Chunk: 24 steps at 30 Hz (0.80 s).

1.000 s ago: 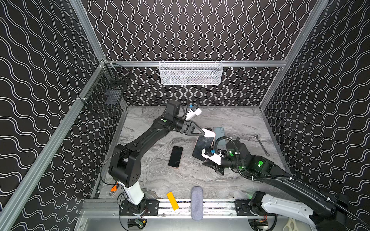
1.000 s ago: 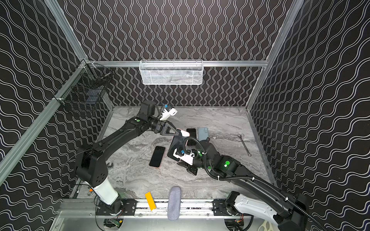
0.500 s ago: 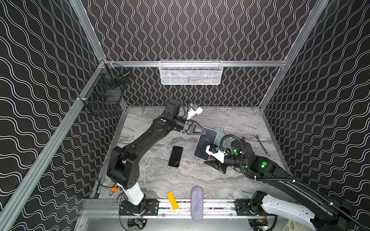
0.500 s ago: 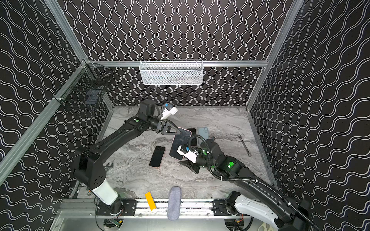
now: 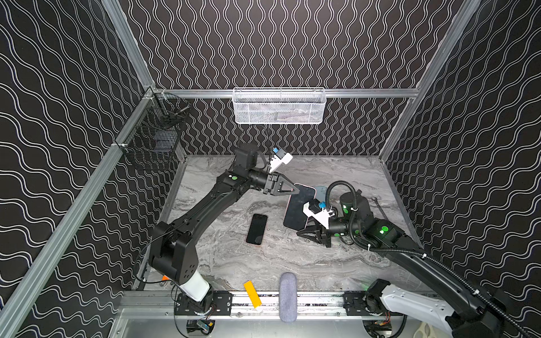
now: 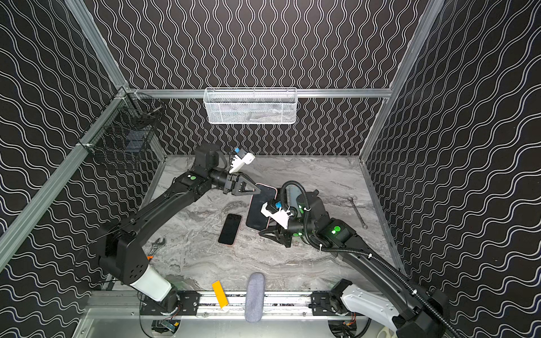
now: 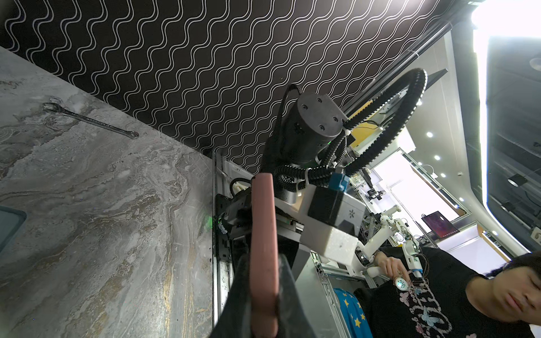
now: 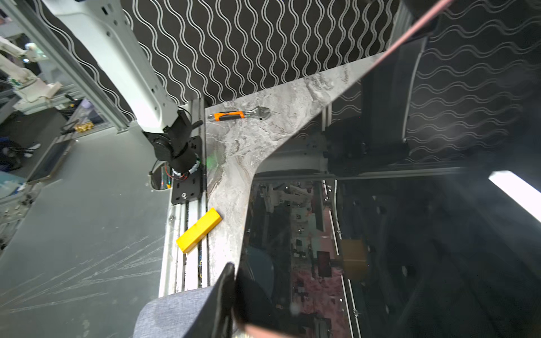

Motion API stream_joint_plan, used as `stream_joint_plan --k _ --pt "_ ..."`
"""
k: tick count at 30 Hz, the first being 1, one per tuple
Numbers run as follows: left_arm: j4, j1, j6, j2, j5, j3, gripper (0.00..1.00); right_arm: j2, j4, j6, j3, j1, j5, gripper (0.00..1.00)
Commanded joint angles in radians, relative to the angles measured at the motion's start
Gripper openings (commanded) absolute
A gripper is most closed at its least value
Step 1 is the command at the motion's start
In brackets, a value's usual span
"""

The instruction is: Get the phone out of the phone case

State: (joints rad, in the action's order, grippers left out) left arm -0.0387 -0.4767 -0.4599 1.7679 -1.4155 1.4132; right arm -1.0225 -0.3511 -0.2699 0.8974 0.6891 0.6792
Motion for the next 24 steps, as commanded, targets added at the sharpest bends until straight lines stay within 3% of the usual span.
stream_joint_plan --k 1,12,16,24 --pt "0.076 0.015 -0.036 -0.015 0.067 -0.005 0.0 -0.017 0.003 -0.029 0.021 0.002 0.088 0.31" --pt "0.172 0.057 -0.154 -0.058 0.093 -0.047 0.0 -0.021 0.051 -0.007 0.018 0.001 0.087 0.18" --pt "0.178 0.06 -0.145 -0.076 0.097 -0.069 0.0 -0.04 0.034 -0.013 0.038 0.001 0.107 0.29" --pt "0.184 0.067 -0.148 -0.092 0.09 -0.089 0.0 -0.048 0.069 0.042 0.04 -0.034 0.146 0.31"
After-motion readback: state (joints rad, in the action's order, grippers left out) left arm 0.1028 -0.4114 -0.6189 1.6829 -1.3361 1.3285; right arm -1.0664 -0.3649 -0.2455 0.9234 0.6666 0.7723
